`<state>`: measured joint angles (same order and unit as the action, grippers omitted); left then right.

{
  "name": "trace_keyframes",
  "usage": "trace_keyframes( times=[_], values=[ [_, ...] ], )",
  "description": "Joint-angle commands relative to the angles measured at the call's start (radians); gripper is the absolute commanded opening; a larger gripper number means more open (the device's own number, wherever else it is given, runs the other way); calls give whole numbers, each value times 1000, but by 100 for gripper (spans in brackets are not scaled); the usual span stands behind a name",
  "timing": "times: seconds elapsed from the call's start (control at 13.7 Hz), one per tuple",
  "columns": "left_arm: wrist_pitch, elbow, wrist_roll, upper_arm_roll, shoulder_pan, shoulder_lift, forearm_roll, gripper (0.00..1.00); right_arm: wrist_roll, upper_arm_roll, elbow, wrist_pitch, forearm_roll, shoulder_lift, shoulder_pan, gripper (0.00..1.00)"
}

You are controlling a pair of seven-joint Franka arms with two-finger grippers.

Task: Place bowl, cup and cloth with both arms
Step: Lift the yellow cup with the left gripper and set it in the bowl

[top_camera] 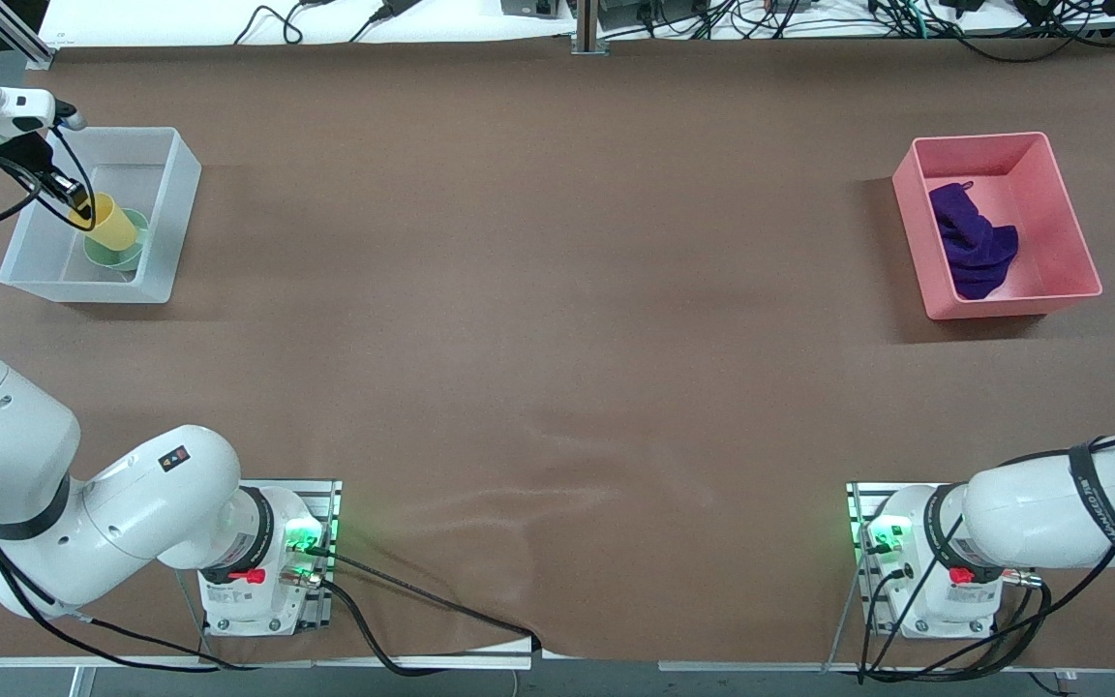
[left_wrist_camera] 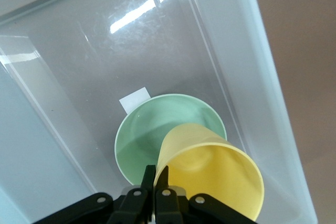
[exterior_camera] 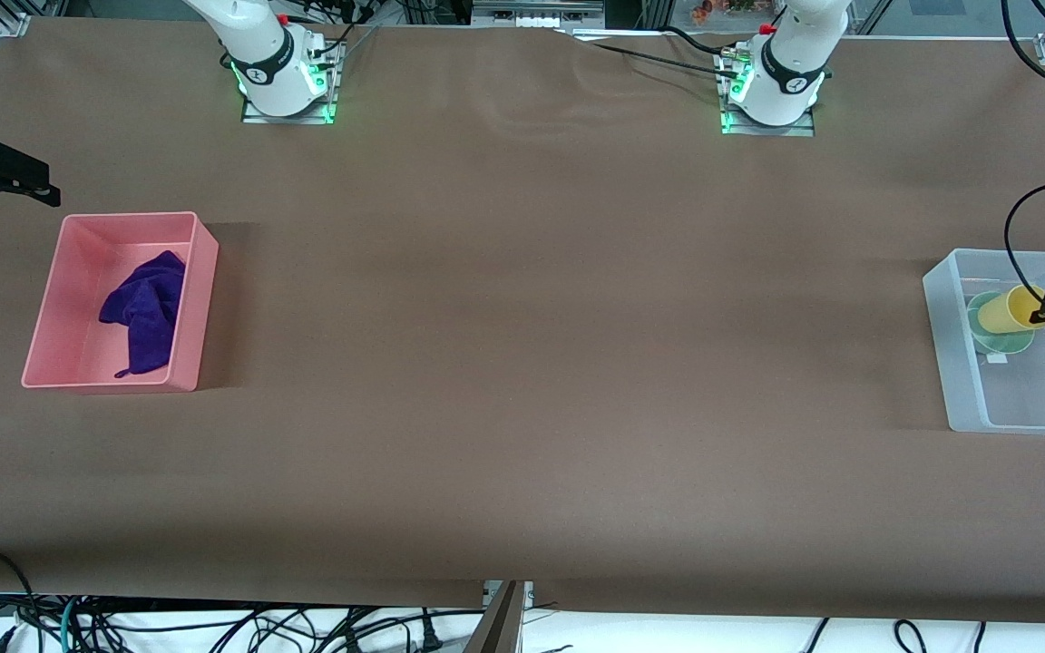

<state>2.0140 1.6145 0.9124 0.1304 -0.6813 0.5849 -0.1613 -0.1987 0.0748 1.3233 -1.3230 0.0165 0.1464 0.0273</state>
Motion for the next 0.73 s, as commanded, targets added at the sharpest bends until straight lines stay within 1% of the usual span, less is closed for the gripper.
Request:
trace_keyframes(
  times=[0.0, 0.07, 0.15, 0.22, 0.36, 0.51, 0.66],
  values=[
    [3, 2, 22, 14, -20, -5, -23, 94, 10, -13, 11, 4, 10, -4, 2, 100],
    [-10, 1, 23, 20, -18, -17, -23, 100, 8, -13, 2, -1, 8, -2, 2, 100],
    [-43, -10, 22, 26, -11, -45, -23, 100, 7, -13, 2, -2, 10, -1, 2, 100],
    [-87, -18, 4, 53, -4, -75, -21, 100, 7, -13, 2, -4, 10, 1, 0, 100],
    [-164, -19, -48, 135, -4, -166, -18, 100, 2, -12, 2, -7, 8, 4, 0, 100],
    [-245, -34, -171, 240, -4, -236, -17, 100, 2, -12, 2, -7, 8, 7, 0, 100],
    [-349, -97, -307, 357, -4, -255, -21, 100, 4, -12, 1, -7, 7, 8, 0, 100]
  ],
)
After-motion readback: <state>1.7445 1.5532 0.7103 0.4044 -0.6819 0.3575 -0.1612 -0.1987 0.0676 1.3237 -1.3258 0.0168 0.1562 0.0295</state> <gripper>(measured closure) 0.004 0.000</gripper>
